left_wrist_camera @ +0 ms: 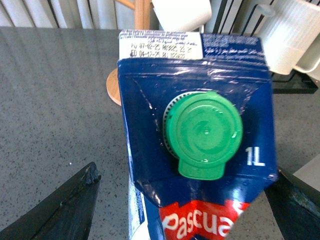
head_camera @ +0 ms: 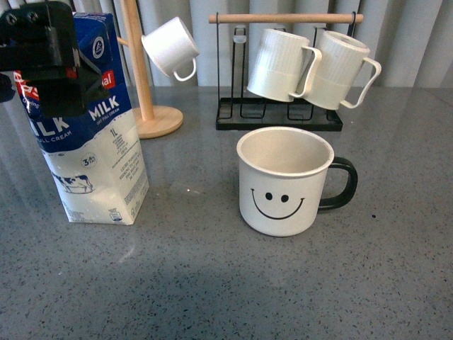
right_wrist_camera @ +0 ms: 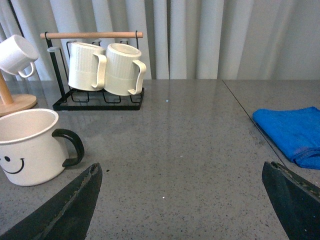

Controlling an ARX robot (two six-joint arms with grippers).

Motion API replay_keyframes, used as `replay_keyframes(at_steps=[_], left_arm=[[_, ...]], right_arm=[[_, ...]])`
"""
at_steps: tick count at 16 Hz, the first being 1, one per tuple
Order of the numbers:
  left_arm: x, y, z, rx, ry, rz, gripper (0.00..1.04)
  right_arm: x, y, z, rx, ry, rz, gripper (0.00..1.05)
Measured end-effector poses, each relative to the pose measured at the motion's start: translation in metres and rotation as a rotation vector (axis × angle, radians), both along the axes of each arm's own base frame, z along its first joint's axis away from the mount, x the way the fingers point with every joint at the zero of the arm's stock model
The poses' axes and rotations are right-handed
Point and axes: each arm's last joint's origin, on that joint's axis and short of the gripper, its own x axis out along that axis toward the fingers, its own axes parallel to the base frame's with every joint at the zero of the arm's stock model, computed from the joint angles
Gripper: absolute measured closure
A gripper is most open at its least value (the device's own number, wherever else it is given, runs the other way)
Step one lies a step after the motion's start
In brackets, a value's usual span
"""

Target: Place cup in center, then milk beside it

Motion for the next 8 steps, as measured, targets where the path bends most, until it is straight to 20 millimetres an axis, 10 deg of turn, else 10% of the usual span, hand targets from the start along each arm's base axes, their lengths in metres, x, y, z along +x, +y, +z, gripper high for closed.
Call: replay_keyframes(at_steps=[3,8], left_arm=[[0.0124,-0.0028,-0.0055,0.009,0.017,0.013,0.09],[0.0100,-0.0080,-0.0038,0.024,0.010,0.018,0.67]], right_arm=[[0.0000,0.0000,0.0000,0.000,0.000,0.000,0.07],[0.0000,0.0000,0.0000,0.000,0.000,0.000,0.07]])
